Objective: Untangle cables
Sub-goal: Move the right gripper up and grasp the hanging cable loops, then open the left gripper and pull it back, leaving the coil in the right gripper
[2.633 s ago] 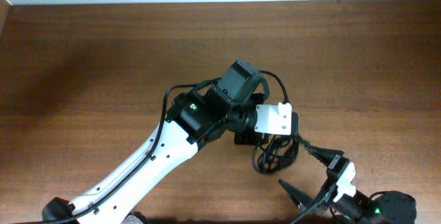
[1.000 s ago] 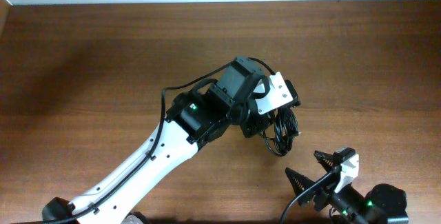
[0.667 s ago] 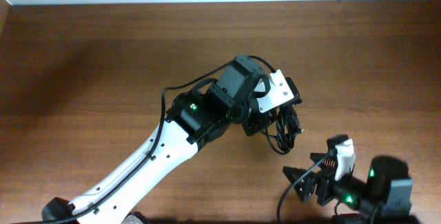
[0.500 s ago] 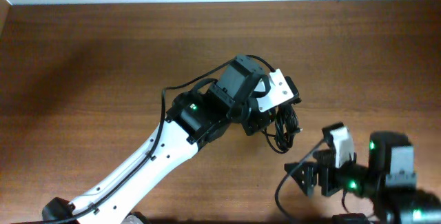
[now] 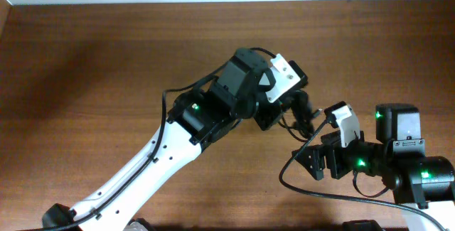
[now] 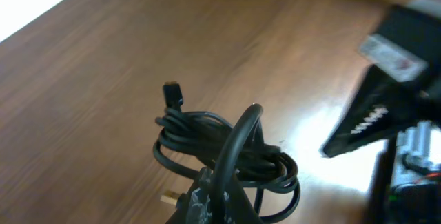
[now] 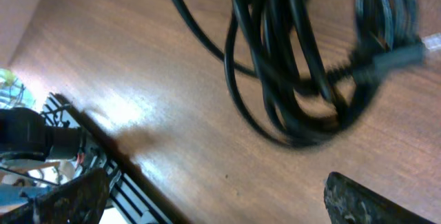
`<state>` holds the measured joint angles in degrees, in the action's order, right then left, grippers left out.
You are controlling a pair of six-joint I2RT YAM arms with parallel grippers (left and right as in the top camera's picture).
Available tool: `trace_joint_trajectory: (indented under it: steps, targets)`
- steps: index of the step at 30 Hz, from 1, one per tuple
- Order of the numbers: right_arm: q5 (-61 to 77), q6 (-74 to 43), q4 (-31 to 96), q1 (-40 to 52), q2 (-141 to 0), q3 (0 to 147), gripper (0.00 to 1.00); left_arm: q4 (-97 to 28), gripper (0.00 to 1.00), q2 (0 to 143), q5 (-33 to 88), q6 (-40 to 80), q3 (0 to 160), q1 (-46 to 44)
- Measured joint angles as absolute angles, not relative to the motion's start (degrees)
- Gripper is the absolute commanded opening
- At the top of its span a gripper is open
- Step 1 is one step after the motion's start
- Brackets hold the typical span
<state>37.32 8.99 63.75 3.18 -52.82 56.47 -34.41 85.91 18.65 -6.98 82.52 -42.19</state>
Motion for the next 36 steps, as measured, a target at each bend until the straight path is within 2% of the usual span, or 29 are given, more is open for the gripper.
trace_joint_trajectory:
  steps: [9, 11, 12, 14, 16, 19, 22, 27, 29, 32, 36]
  targets:
    - [28.58, 9.15, 58.76, 3.18, -55.68, 56.47, 1.00, -34.24, 0.00, 85.91, 26.68, -6.33, 82.52, -43.94]
    - [27.86, 8.95, 57.74, 3.18, -56.66, 56.47, 0.92, -34.28, 0.00, 85.91, 26.98, -6.33, 82.52, -44.84]
    - [27.75, 8.84, 57.58, 3.18, -57.14, 56.47, 0.82, -34.28, 0.00, 85.91, 27.05, -6.33, 82.52, -45.39]
    - [27.70, 8.97, 57.49, 3.18, -57.98, 56.47, 0.73, -34.28, 0.00, 85.91, 27.11, -6.33, 82.52, -46.33]
    - [28.29, 8.19, 57.52, 3.18, -58.48, 56.47, 0.57, -34.30, 0.00, 85.91, 27.22, -6.33, 82.52, -46.85]
    - [28.95, 7.95, 57.43, 3.18, -58.74, 56.47, 0.23, -34.35, 0.00, 85.91, 27.27, -6.33, 82.52, -46.94]
    - [29.36, 7.84, 57.39, 3.18, -58.74, 56.47, 0.04, -34.41, 0.00, 85.91, 27.24, -6.33, 82.52, -46.94]
    - [30.81, 7.95, 57.41, 3.18, -58.74, 56.47, 0.04, -34.54, 0.00, 85.91, 26.81, -6.24, 82.52, -46.92]
    - [31.68, 7.90, 57.39, 3.18, -58.74, 56.47, 0.04, -35.83, 0.04, 85.91, 25.02, -6.13, 82.52, -46.92]
    - [33.78, 8.19, 57.36, 3.18, -58.83, 56.47, 0.04, -37.76, 0.00, 85.89, 21.93, -6.09, 82.52, -46.78]
    - [37.56, 9.43, 57.39, 3.18, -58.83, 56.47, 0.04, -40.73, 0.00, 85.73, 20.25, -5.69, 82.54, -44.25]
